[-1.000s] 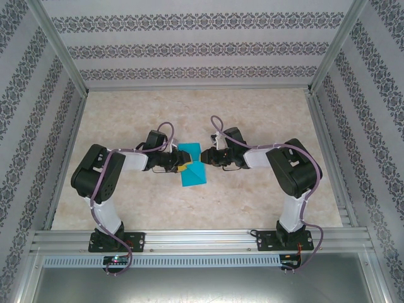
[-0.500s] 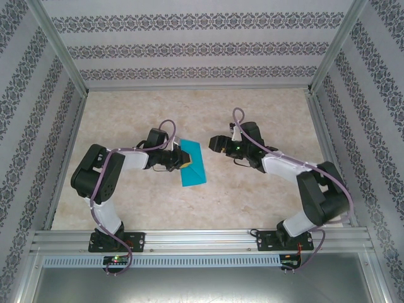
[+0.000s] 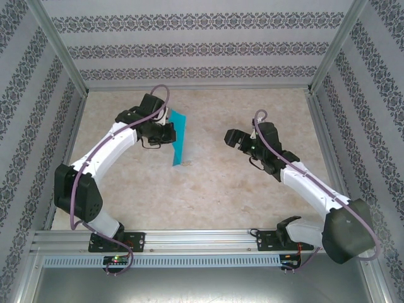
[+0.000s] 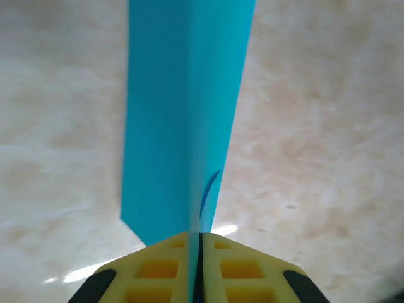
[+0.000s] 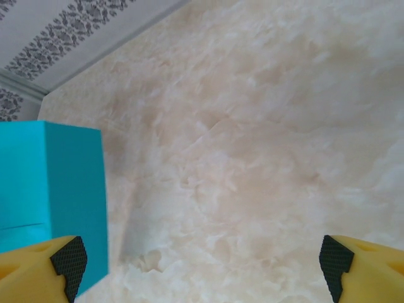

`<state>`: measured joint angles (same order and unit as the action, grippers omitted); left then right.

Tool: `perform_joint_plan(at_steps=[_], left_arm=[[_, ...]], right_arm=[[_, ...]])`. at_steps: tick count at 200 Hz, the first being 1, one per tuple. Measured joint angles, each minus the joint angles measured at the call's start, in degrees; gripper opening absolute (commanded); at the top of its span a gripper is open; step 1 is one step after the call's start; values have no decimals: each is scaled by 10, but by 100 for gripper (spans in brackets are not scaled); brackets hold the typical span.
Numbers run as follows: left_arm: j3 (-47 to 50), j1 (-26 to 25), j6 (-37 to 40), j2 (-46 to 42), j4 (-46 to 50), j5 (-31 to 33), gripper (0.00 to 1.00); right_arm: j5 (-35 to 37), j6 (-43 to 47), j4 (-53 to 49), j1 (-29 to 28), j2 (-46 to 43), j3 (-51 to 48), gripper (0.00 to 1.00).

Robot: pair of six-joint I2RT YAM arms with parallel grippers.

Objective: Fold a paper plane with a square sheet of paper (pick it up from the middle)

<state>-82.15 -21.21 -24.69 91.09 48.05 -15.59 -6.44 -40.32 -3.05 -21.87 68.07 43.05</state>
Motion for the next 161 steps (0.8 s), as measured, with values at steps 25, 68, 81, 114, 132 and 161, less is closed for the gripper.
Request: perform_joint_plan(at_steps=[25,68,81,114,132,161], left_arm=[[-56,-24,29,19,90,130,11],[-92,-86,37,137,174,351,11],[-92,-101,37,181,187,394,11],[-100,-134,30,266,193,438,12],[-110,-154,23,292,189,427,14],[-130,-183,14,319,176,386,22]], right_arm=[[20,2,-11,0,-10,-6,98],[41,2,-35,0,-12,-20,98],[46,2,-43,0,-16,-21,97],[58,4,-55,0,-27,-23,97],[63,4,-58,0,-28,-23,98],[68,4,-64,0,-28,-23,98]])
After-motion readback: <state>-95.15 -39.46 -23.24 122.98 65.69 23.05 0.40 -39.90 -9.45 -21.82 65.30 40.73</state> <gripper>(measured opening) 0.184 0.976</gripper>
